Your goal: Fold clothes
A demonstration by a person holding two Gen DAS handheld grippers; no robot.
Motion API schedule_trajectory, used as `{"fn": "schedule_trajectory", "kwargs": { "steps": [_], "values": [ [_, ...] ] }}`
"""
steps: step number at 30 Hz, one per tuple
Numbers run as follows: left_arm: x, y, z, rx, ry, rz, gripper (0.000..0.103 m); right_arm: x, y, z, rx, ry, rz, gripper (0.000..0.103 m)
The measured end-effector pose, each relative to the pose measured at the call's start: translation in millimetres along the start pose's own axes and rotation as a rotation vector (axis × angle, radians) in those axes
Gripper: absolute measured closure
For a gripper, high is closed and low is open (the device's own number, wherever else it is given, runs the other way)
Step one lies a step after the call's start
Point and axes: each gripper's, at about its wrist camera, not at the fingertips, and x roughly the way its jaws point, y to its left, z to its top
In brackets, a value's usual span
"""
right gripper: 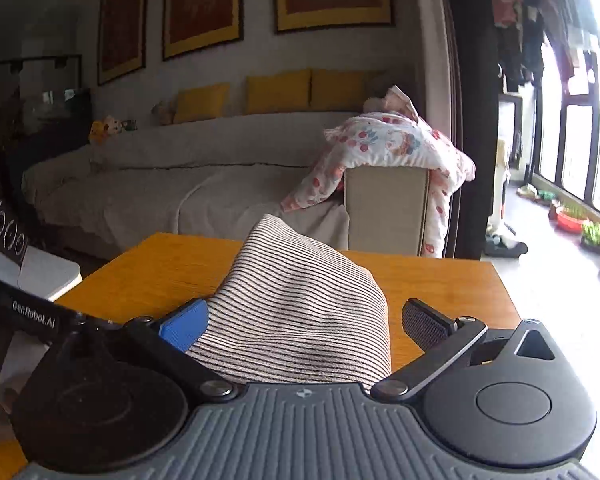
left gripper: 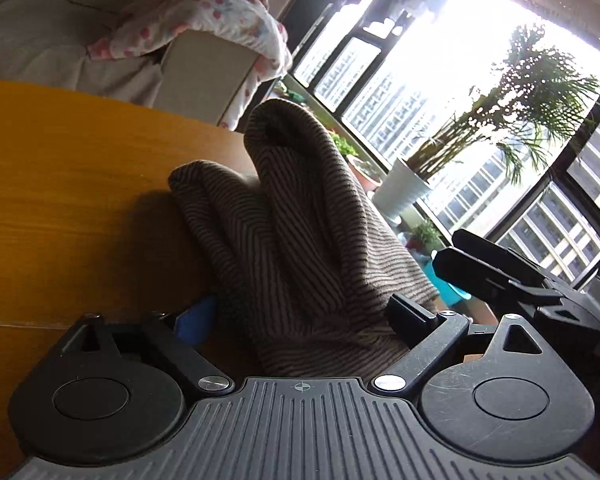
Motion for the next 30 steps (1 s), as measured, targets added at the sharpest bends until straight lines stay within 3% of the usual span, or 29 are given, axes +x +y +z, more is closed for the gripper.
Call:
{"fn": "schedule_trajectory", "kwargs": {
  "steps": [4,7,9,12,15,18,24,28,30],
  "values": [
    [-5.8,7.2,6.0,-0.057,-0.034,0.011,0.015,27.5,9.9,-14.1,0.019,0.112,0.001,0.0],
    [-10.1,12.5,10.5,-0.1,-0.06,0.019,0.023,31.6,10.9,-29.3,0.019,0.118,-0.022,0.0],
    [-12.0,16.2,13.1,-0.127,-0.074,0.024,0.037,30.3,12.8,-29.8,0.011,0.135,-0.027,0.0],
    [7.0,22.6,7.0,-0.171,-0.007,0.007,0.06,21.3,11.5,-25.2,-0.009,0.146,-0.024,0.0],
    [16.6,26.8,0.0,-0.224,0.021,-0.043,0.061,-2.1,22.3,-22.4,-0.077,0.056,-0.076,0.002],
    [20.0,23.6,-1.7,-0.232,0.065,-0.099,0.063,-15.0,48.7,-24.7,-0.193,0.01,-0.076,0.013],
    [2.2,37.9,8.6,-0.266,-0.005,-0.041,0.065,-0.3,81.8,-36.5,-0.26,0.028,-0.089,0.015],
    [3.1,41.2,7.0,-0.27,0.006,-0.022,0.065,14.1,90.1,-39.1,-0.269,0.044,-0.115,0.015],
    [6.6,39.4,5.0,-0.258,0.017,-0.018,0.065,15.9,88.5,-38.2,-0.279,0.045,-0.127,0.026]
  ]
}}
